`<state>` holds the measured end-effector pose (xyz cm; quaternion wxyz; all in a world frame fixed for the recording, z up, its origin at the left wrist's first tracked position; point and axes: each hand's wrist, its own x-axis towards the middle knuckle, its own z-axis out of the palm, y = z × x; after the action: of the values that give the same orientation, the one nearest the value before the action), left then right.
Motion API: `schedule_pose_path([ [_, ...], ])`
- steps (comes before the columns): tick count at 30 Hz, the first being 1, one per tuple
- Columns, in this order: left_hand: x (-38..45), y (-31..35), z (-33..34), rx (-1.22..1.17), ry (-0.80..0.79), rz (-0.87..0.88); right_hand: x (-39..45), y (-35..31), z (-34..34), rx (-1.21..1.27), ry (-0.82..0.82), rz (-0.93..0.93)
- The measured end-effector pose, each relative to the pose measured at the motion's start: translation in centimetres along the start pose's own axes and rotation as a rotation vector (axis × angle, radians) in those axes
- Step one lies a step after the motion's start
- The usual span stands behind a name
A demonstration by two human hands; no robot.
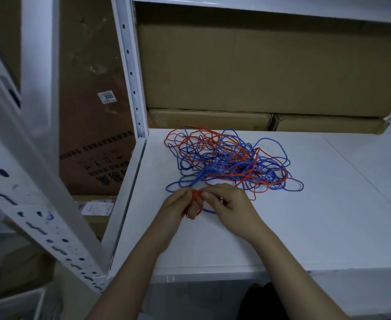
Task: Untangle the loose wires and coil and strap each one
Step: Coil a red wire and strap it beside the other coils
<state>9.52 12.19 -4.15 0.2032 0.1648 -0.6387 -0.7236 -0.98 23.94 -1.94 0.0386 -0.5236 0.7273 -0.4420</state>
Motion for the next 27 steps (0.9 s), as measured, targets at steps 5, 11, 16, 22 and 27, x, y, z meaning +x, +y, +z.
schedule_pose_path([
  [5, 0.0, 0.1, 0.6, 0.123, 0.080, 0.028, 0.6, -0.4, -0.5, -0.138, 0.026, -0.079],
  [11, -0.2, 1.4, 0.4, 0.307, -0.026, 0.074, 0.7, -0.5, -1.5, -0.110, 0.004, -0.050],
  [16, -0.1, 1.9, -0.2, 0.245, -0.148, -0.064, 0.7, -0.4, -2.3, -0.128, -0.073, -0.051],
  [22, 0.6, 2.8, 0.7, -0.118, -0.130, -0.270, 1.3, -0.3, -2.9, -0.144, -0.129, -0.132],
  [27, 0.4, 2.4, 1.1, -0.297, -0.066, -0.281, 1.9, 0.2, -2.4, -0.028, -0.043, -0.082],
])
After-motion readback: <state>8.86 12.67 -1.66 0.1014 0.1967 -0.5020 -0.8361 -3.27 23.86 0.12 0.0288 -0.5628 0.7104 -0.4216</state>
